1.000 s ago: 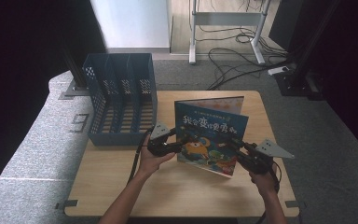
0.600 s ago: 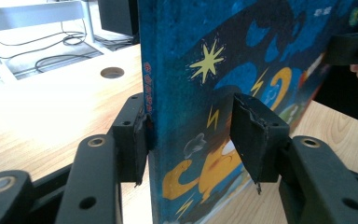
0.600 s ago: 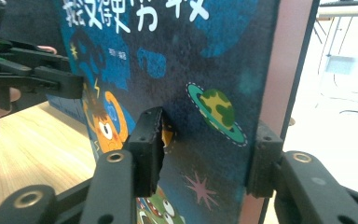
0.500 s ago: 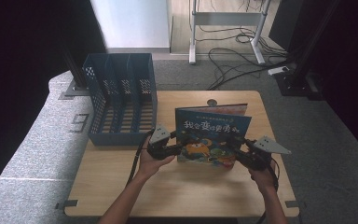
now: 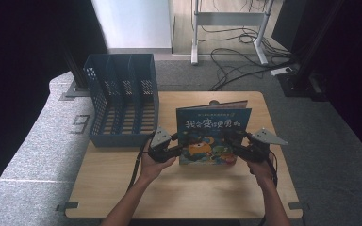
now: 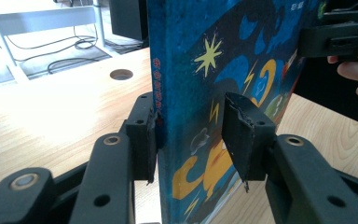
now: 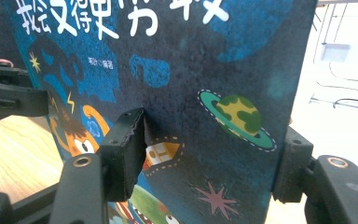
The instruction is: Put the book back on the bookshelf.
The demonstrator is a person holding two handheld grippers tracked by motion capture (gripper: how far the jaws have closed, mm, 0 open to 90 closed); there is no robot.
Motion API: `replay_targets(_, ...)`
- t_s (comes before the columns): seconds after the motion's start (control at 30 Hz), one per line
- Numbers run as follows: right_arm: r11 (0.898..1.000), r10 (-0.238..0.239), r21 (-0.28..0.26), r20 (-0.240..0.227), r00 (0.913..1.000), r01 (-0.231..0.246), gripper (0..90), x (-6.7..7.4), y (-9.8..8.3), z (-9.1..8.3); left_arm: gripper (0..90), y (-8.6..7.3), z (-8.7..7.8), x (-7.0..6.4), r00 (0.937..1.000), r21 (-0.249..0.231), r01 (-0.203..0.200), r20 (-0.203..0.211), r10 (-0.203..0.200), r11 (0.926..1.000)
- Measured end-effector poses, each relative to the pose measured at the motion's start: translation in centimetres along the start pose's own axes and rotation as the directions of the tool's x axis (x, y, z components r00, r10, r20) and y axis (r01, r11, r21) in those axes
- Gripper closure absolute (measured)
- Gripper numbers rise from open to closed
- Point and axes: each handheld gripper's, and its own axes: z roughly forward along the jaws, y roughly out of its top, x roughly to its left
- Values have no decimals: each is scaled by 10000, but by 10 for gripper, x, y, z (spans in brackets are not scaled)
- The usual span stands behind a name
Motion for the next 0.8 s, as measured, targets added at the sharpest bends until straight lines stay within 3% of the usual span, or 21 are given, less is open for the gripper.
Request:
replay_targets(0.37, 9999, -170, 27, -85, 9998, 170, 369, -1, 0, 0, 524, -1, 2, 1, 9995, -250, 80, 305, -73, 9997)
replay_targets(0.8, 9997, -129, 192, 25, 9999, 129, 325, -8, -2, -5, 599, -2, 4, -5, 9986, -390, -107, 515, 127, 9992)
